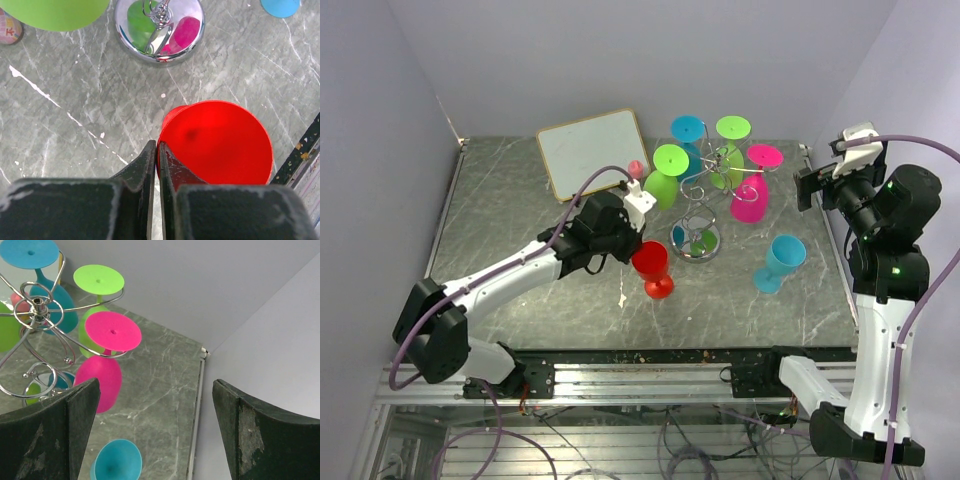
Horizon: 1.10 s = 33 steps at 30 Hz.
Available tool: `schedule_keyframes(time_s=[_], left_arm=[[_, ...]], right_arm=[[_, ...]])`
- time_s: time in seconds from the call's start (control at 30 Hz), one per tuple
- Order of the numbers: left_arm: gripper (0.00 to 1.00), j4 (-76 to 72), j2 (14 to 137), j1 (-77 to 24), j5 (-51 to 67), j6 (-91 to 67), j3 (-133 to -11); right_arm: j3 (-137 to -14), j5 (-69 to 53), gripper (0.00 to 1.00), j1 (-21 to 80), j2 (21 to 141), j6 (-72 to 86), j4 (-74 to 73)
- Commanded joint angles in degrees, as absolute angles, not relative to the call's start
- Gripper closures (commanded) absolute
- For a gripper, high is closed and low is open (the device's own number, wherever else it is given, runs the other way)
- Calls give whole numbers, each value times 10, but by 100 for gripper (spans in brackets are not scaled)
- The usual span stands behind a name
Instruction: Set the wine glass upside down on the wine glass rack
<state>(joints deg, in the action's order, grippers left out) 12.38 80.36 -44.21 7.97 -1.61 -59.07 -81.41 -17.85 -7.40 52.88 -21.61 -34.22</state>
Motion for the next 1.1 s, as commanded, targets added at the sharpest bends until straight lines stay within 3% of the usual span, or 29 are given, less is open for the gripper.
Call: schedule_keyframes(time_s=[0.0,0.5,0.8,1.07], left_arm=[[87,119,773,-442,86,-1,-571],[79,129,761,-438,126,19,-542],[93,126,746,-434,138,22,-533],[93,123,689,-399,215,31,-521]], right_arm=[[-811,-189,6,-80,531,-214,-340],[-808,-208,6,-86,531,-215,-341],[-812,-216,6,-87,536,-219,-343],[-830,-238,5,-87,542,-226,-352]])
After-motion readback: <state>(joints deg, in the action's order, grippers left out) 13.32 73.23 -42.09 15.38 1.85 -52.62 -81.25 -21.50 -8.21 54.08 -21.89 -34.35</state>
